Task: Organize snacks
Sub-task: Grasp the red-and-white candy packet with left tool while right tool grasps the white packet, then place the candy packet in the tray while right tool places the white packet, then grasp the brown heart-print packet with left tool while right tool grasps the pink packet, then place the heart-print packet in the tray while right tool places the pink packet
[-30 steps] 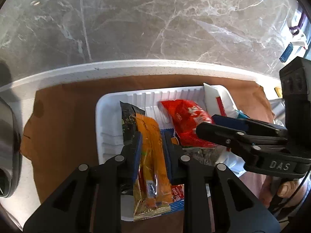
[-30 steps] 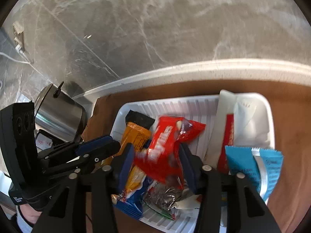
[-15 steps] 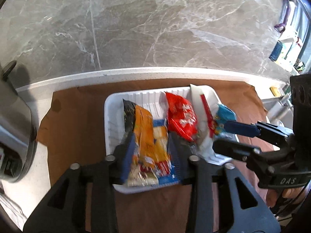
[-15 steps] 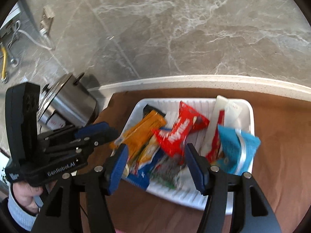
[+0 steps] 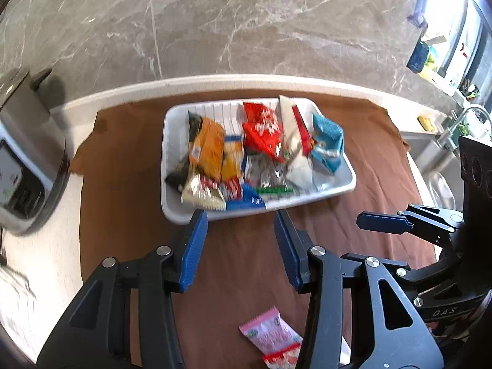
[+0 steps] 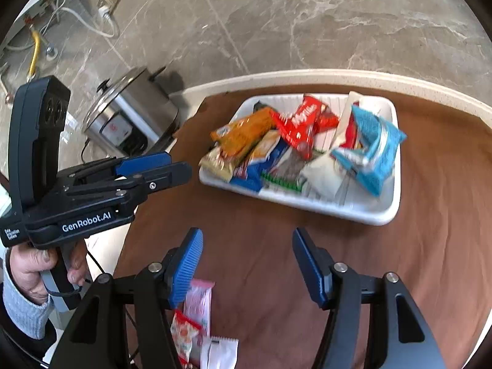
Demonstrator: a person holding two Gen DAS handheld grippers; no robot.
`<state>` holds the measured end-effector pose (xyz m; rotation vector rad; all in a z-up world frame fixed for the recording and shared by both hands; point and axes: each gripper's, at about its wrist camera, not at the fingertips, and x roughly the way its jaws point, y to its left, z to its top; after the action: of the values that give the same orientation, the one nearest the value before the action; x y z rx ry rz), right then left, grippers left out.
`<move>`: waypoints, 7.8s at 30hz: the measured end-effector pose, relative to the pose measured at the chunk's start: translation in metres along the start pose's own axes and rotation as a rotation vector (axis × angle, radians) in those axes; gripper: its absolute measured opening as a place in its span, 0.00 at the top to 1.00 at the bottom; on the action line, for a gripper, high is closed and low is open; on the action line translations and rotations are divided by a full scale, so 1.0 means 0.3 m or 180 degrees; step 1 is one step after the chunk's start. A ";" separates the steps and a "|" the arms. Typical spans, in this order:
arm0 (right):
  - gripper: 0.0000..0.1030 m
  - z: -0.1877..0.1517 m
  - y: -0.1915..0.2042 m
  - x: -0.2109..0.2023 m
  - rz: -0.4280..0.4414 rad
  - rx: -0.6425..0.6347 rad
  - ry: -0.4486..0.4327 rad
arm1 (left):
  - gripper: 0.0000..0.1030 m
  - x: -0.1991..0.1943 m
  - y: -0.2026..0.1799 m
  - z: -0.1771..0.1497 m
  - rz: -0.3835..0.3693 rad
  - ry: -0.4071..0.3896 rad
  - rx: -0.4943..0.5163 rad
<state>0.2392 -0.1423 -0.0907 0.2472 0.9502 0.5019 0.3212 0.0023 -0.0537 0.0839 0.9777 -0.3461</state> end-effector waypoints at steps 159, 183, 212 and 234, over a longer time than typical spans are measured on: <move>0.38 -0.243 0.187 0.206 0.0270 -0.0983 0.0827 | 0.55 -0.024 -0.197 -0.674 -0.1163 0.1095 0.1585; 0.31 -0.312 0.298 0.299 -0.0290 -0.1571 0.0861 | 0.47 -0.032 -0.328 -0.793 -0.0889 0.0803 0.2039; 0.59 -0.275 0.040 0.107 -0.0250 -0.0720 0.0572 | 0.76 -0.024 -0.147 -0.703 -0.0925 0.0659 0.1058; 0.59 -0.064 -0.047 -0.004 -0.0169 -0.0134 0.0143 | 0.76 0.021 0.003 -0.295 -0.0983 0.0291 0.0385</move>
<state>0.2268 -0.1552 -0.1066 0.1729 0.9864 0.4799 0.2542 0.0213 -0.1086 0.0587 1.0615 -0.6903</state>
